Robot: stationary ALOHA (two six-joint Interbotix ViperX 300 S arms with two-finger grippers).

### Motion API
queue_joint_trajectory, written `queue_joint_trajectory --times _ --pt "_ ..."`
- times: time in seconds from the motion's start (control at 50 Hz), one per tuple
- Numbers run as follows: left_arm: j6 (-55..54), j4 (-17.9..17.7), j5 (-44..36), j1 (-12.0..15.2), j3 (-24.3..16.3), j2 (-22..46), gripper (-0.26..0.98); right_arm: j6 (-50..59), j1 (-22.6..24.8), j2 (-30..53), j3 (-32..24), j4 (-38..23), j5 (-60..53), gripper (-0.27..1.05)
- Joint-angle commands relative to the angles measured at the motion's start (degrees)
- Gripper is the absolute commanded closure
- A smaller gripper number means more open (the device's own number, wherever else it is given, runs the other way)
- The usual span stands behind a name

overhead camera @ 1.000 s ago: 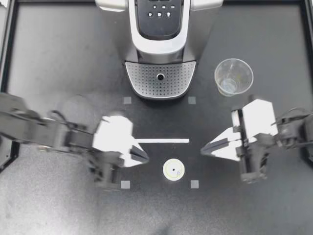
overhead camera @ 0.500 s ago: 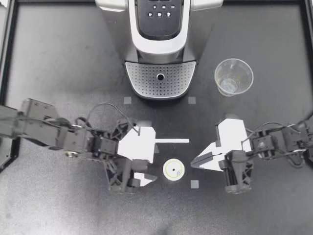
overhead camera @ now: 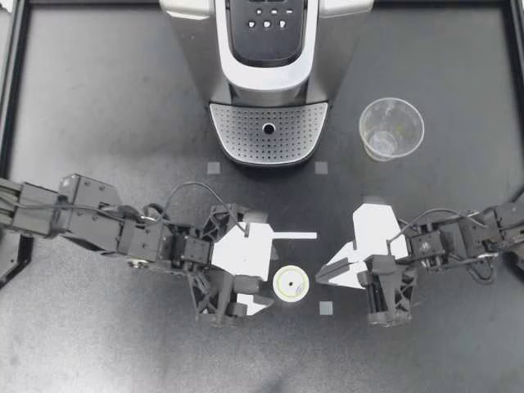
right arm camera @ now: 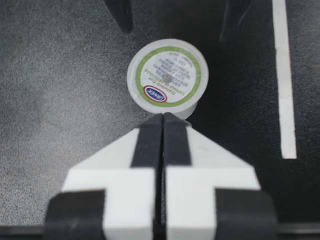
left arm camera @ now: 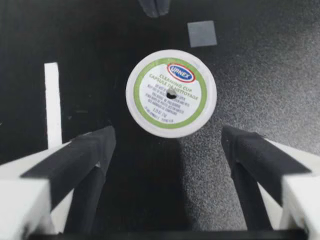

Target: Place the coffee capsule inside the capsule container, then place the cup onto the center of the cup tray, then push the 'Hot Water' and 'Travel Mug' buttons.

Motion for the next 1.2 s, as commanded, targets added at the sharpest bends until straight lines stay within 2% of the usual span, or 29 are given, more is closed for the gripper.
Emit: queue_joint_trajectory --times 0.0,0.38,0.92,1.18 --pt "0.0 0.1 -0.8 -0.2 -1.5 -0.4 -0.06 0.1 0.7 -0.1 -1.2 0.2 -0.2 0.72" --pt "-0.1 0.1 -2.1 -0.2 -3.0 2.4 -0.06 -0.1 0.9 2.8 -3.4 0.2 -0.2 0.72" --pt "0.6 0.1 -2.2 -0.2 -6.1 4.7 -0.06 -0.1 0.9 3.5 -3.6 0.2 0.3 0.72" --pt "0.7 0.1 -2.1 -0.2 -6.2 4.9 -0.05 -0.2 0.9 4.0 -4.0 0.2 0.3 0.72"
